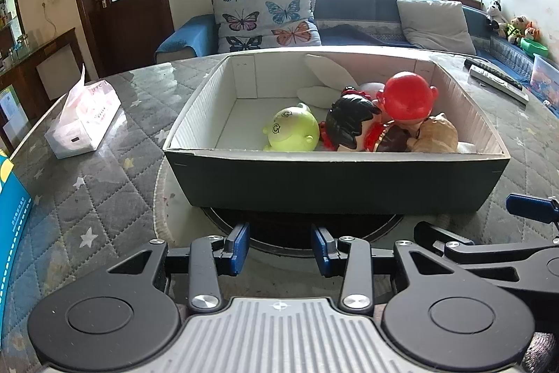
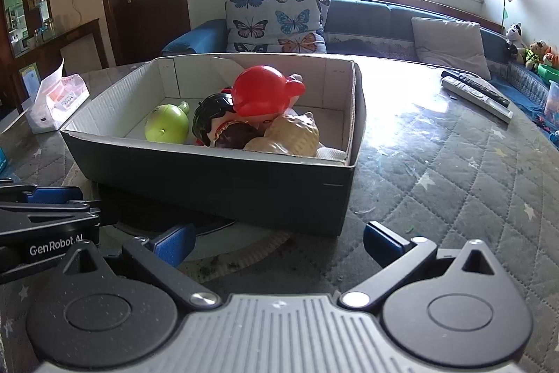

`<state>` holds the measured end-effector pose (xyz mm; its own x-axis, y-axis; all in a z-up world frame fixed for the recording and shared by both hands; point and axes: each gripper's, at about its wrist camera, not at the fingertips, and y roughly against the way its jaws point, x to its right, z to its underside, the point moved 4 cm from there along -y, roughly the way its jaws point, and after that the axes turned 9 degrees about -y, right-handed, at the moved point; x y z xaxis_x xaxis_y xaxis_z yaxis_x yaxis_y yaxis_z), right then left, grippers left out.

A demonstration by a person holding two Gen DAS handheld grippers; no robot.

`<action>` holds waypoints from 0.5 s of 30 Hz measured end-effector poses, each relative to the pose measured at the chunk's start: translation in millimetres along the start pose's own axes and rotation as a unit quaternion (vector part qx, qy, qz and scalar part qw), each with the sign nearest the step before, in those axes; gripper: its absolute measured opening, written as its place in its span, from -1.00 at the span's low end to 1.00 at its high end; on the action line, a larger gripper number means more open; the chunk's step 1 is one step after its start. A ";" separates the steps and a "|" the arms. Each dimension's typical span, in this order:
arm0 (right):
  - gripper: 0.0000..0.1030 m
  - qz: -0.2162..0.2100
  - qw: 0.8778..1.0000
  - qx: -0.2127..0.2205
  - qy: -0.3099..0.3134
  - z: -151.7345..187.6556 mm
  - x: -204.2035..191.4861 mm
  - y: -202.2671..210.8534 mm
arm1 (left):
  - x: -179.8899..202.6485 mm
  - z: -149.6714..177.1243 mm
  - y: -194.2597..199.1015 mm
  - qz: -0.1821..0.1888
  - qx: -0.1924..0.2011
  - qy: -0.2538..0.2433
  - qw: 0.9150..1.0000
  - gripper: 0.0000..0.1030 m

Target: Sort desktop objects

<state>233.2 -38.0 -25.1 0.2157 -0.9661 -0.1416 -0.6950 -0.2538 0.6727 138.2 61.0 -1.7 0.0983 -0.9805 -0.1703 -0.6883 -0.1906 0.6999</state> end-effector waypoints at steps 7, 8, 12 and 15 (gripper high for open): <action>1.00 0.005 1.000 -0.004 -0.004 -1.9 -0.3 -4.4 | -1.0 -2.0 -2.0 0.000 0.000 0.000 1.000 -0.21; 1.00 0.006 1.000 -0.004 -0.004 -2.3 -0.4 -5.1 | -1.0 -2.1 -1.8 -0.001 0.001 0.000 1.000 -0.21; 1.00 0.008 1.000 -0.004 -0.006 -3.7 -0.8 -5.9 | -2.7 -5.5 -3.7 -0.004 0.009 0.003 1.000 -0.21; 1.00 0.009 1.000 0.001 -0.004 -4.7 -1.2 -5.5 | -3.0 -7.4 -3.1 -0.003 0.015 0.004 1.000 -0.24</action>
